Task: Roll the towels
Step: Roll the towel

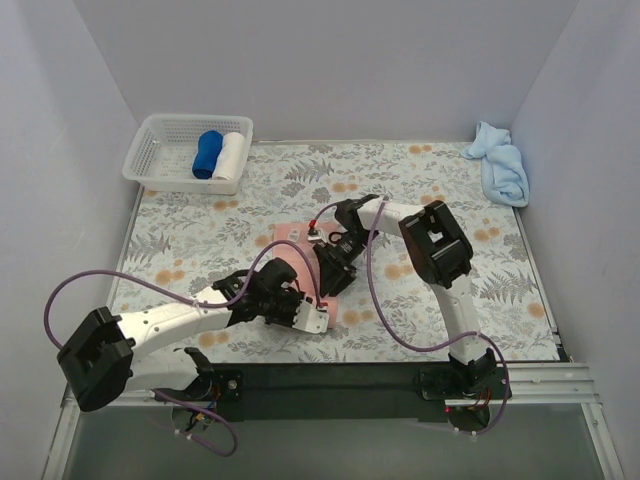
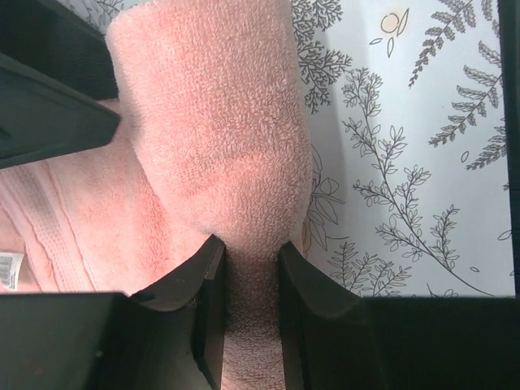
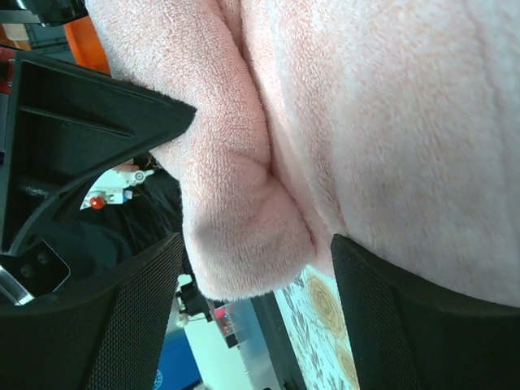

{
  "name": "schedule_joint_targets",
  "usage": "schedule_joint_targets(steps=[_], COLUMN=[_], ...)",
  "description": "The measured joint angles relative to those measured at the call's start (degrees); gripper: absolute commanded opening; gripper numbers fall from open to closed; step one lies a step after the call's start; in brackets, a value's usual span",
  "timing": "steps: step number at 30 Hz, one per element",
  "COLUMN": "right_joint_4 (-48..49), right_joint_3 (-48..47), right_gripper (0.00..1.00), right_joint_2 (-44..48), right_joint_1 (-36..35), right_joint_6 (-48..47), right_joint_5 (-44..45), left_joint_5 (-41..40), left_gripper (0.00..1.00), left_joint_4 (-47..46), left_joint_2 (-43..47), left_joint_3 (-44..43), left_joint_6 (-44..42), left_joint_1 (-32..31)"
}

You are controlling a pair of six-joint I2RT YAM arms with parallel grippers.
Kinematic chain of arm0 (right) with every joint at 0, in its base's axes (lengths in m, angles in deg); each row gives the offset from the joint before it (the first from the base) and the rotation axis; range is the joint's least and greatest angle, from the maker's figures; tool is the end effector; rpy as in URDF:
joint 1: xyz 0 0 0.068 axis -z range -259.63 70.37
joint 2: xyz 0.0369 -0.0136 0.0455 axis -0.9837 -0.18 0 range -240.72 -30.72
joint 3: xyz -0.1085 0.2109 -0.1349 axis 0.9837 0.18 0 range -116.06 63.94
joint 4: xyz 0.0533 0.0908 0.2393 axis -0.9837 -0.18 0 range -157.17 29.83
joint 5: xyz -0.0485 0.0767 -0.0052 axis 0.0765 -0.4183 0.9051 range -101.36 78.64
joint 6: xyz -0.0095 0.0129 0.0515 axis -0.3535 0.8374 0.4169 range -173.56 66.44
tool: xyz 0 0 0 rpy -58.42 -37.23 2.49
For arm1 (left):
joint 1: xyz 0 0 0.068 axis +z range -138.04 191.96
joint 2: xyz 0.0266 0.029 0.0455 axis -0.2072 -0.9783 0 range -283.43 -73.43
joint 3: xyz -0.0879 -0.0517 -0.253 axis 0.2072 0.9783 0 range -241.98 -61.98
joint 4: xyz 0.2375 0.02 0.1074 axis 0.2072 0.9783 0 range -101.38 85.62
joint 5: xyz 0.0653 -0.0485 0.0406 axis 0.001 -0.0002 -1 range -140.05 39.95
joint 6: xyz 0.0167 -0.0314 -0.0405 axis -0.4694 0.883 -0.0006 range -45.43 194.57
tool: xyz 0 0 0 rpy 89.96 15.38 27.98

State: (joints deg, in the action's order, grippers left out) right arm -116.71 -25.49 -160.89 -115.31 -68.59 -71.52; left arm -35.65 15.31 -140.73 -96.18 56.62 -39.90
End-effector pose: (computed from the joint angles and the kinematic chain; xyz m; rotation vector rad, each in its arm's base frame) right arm 0.3098 0.2604 0.1099 0.9834 -2.2894 -1.3903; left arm 0.1231 -0.1712 0.1798 1.5968 2.1300 -0.5307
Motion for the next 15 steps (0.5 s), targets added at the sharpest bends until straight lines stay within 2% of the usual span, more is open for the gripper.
schedule_joint_targets(steps=[1,6,12,15], right_joint_4=[0.0,1.3,4.5,6.1], right_joint_3=[0.1,0.3,0.8,3.6], right_gripper=[0.76,0.85,0.86,0.82], right_joint_2=[0.4,5.4,15.2,22.1], right_joint_1=[0.4,3.3,11.2,14.0], right_joint_6=[0.0,-1.0,-3.6,-5.5], right_joint_5=[0.7,6.3,12.1,14.5], left_joint_5=[0.3,3.6,14.3,20.5], left_gripper=[0.00,0.00,0.00,0.00], left_joint_4=[0.6,4.4,12.8,17.8], left_joint_2=[-0.7,-5.4,-14.7,-20.6], left_joint_3=[-0.6,-4.9,-13.6,-18.4], left_joint_6=[0.0,-0.1,-1.0,-2.1], left_joint_1=[0.0,1.7,8.5,12.4])
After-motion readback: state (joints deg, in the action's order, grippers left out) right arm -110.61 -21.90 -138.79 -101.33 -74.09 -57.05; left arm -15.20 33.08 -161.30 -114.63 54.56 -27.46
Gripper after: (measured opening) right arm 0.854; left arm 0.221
